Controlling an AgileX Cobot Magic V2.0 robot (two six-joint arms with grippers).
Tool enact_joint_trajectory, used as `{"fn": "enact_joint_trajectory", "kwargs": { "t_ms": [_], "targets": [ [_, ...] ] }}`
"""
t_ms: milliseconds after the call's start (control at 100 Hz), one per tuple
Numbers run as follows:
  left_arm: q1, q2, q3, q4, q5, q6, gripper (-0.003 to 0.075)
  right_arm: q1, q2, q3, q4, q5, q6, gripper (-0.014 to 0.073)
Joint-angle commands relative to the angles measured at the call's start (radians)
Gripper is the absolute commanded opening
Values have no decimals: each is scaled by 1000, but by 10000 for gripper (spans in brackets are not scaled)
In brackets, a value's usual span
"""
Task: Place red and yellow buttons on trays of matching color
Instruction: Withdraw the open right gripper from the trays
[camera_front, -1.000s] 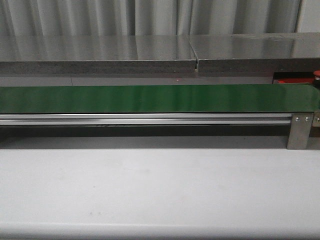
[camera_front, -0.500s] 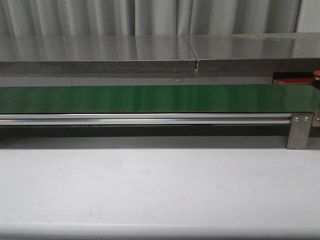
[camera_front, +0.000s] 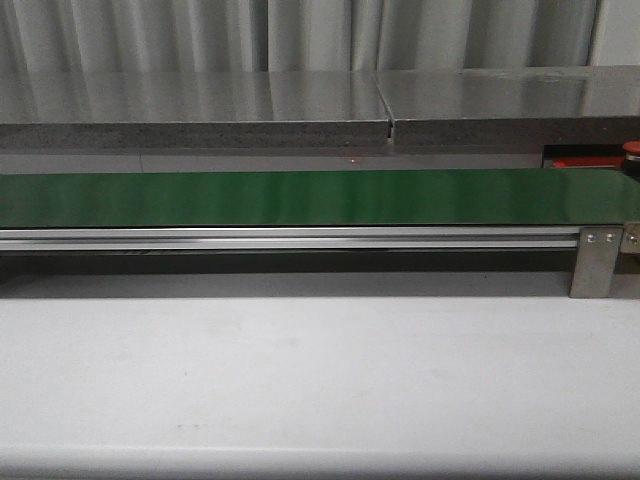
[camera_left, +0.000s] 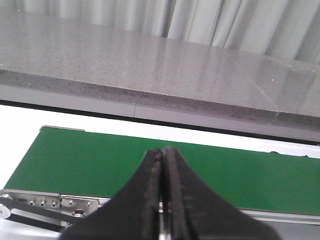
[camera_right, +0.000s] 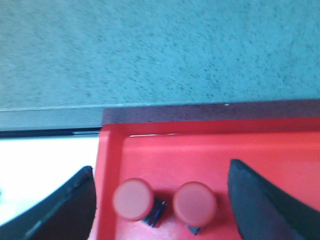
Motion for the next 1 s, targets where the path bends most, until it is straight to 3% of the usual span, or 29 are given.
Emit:
{"fn": "enact_joint_trajectory", "kwargs": {
  "t_ms": [0, 320, 750, 990],
  "targets": [
    [-8, 3, -27, -22, -27, 1, -19, 9, -115, -30, 23, 13, 1, 553],
    [-8, 3, -27, -22, -27, 1, -19, 122, -356, 166, 22, 2, -15, 528],
    [-8, 3, -27, -22, -27, 1, -19, 297, -958, 875, 22, -297, -47, 528],
    [-8, 3, -27, -22, -27, 1, -19, 335, -1362, 1209, 25, -320, -47, 503]
  ]
}}
